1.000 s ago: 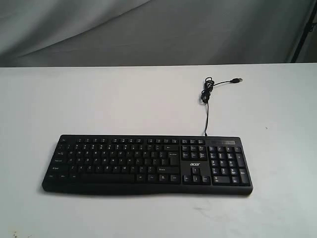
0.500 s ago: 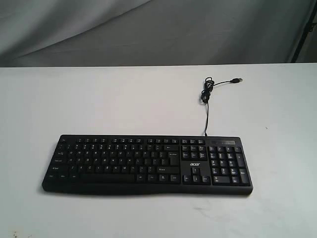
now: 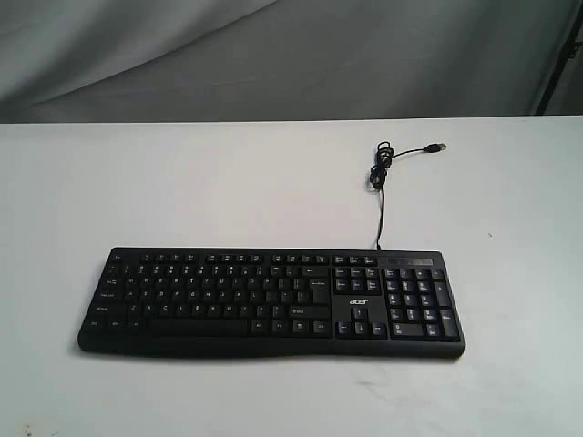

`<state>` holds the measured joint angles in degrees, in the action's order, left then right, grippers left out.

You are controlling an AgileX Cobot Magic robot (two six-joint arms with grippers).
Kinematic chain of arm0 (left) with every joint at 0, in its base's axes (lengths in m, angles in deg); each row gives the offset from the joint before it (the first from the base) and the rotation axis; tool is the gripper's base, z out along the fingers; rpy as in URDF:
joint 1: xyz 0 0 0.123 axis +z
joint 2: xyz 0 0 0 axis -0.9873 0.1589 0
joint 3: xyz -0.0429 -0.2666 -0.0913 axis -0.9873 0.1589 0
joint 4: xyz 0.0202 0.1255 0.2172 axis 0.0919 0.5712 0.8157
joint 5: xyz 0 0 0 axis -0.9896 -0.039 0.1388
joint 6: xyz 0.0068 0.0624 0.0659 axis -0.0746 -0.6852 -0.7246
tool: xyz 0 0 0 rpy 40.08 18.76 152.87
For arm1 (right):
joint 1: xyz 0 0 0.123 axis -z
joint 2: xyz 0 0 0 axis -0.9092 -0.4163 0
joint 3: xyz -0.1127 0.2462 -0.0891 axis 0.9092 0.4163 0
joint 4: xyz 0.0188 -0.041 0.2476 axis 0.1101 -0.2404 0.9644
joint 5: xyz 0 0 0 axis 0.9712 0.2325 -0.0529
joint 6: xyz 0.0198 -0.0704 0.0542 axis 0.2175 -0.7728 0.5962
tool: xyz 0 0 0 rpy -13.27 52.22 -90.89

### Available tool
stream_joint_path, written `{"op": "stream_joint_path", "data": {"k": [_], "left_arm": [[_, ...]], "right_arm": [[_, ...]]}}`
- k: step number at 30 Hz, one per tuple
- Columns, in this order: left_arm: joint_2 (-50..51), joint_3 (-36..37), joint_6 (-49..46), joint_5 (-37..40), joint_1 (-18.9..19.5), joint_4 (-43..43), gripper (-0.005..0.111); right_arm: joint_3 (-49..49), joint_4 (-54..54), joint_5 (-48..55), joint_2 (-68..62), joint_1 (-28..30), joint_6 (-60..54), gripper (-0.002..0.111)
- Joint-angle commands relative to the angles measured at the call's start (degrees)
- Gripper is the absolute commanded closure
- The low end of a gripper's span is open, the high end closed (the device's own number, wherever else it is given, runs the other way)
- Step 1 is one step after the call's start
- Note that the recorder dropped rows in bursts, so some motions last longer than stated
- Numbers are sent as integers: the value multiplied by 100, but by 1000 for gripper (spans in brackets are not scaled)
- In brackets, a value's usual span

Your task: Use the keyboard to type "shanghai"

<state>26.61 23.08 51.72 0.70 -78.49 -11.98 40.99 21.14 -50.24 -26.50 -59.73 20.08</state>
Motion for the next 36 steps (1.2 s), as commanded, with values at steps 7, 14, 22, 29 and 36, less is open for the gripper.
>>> {"op": "stream_joint_path", "data": {"k": [7, 14, 22, 29, 36], "left_arm": [[-14, 10, 15, -31, -37, -13, 107], [-14, 10, 15, -31, -37, -13, 107], [-14, 10, 15, -31, -37, -13, 107], [-14, 10, 15, -31, -37, -13, 107], [-14, 10, 15, -31, -37, -13, 107]], "right_arm": [[-1697, -1063, 227, -2910, -1293, 173, 108], [-2786, -1957, 307, -4343, -1726, 163, 108], [-3861, -2102, 1423, -5202, -1784, 120, 108], [-4700, -2102, 2074, -5395, -2024, -411, 108], [-5858, -2074, 2953, -5702, -2697, -889, 108]]}}
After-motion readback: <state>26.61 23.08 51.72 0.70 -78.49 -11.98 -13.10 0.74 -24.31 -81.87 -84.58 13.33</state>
